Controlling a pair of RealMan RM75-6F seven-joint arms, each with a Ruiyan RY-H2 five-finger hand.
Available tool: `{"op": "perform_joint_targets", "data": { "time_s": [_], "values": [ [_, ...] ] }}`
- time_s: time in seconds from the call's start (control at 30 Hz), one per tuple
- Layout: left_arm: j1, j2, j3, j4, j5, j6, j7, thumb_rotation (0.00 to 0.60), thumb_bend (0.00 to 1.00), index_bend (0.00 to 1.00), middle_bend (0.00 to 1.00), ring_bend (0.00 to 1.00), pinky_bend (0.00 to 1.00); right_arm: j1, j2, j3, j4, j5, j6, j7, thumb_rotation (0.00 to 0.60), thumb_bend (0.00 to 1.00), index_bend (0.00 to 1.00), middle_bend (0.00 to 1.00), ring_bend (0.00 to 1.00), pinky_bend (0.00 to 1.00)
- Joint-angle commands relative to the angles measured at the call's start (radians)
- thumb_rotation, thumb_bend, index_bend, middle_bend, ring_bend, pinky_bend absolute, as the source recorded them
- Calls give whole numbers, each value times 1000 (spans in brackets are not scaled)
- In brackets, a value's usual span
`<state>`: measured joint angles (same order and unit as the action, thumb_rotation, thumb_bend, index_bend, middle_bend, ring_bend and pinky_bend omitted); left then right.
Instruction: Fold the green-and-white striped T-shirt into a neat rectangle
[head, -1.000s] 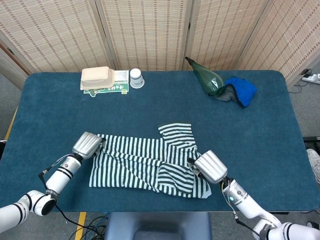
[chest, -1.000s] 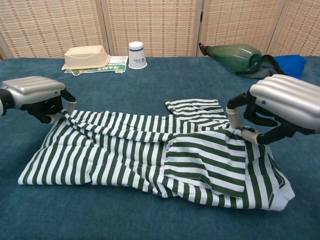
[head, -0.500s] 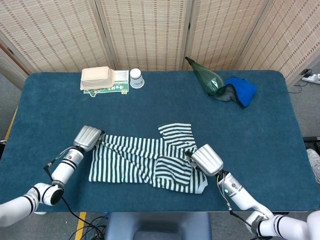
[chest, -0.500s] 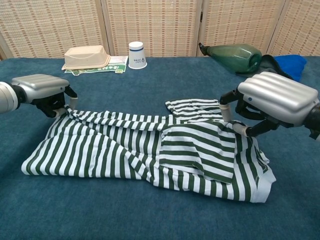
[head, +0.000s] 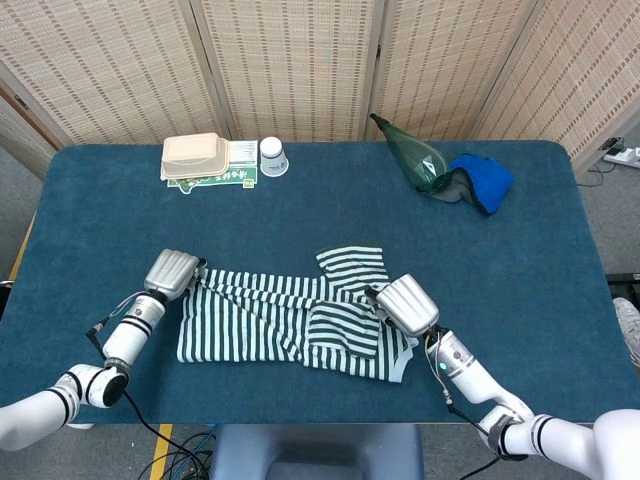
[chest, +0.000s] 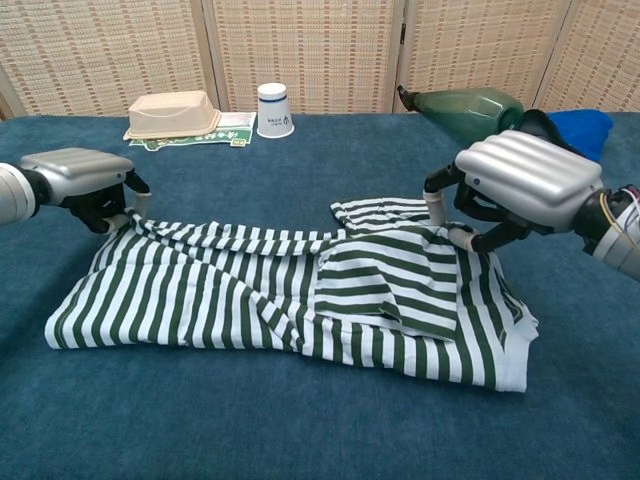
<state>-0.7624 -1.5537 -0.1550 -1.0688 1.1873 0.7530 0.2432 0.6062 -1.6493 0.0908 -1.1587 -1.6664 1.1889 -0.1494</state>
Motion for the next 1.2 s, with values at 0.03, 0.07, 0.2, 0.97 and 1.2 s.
{"op": "perform_joint_targets", "data": {
  "time_s": [0.03, 0.07, 0.2, 0.97, 1.2],
  "values": [
    [-1, -1, 1, 0, -2, 3, 2, 600, 581, 527, 912, 828, 960, 10, -4, 3, 9, 4, -6, -5, 600, 601, 761, 954, 1000, 1000],
    [-2, -2, 2, 0, -4, 4, 3, 600, 581, 526, 912, 828, 959, 13, -6, 6, 13, 9, -9, -9, 600, 601, 761, 954, 1000, 1000],
    [-4, -4, 3, -1, -11, 6, 9, 600, 581, 522, 912, 828, 960, 26, -12, 12, 28, 19, -17, -18, 600, 600, 761, 954, 1000, 1000],
    [-18, -12, 4, -3, -78, 12, 82, 600, 577, 296, 899, 828, 960, 56, -56, 16, 133, 86, -53, -2, 600, 600, 761, 954, 1000, 1000],
    [-13, -5, 3, -26, -108, 31, 119, 600, 493, 111, 891, 826, 960, 63, -68, 21, 167, 107, -65, 7, 600, 600, 761, 954, 1000, 1000]
  ]
}}
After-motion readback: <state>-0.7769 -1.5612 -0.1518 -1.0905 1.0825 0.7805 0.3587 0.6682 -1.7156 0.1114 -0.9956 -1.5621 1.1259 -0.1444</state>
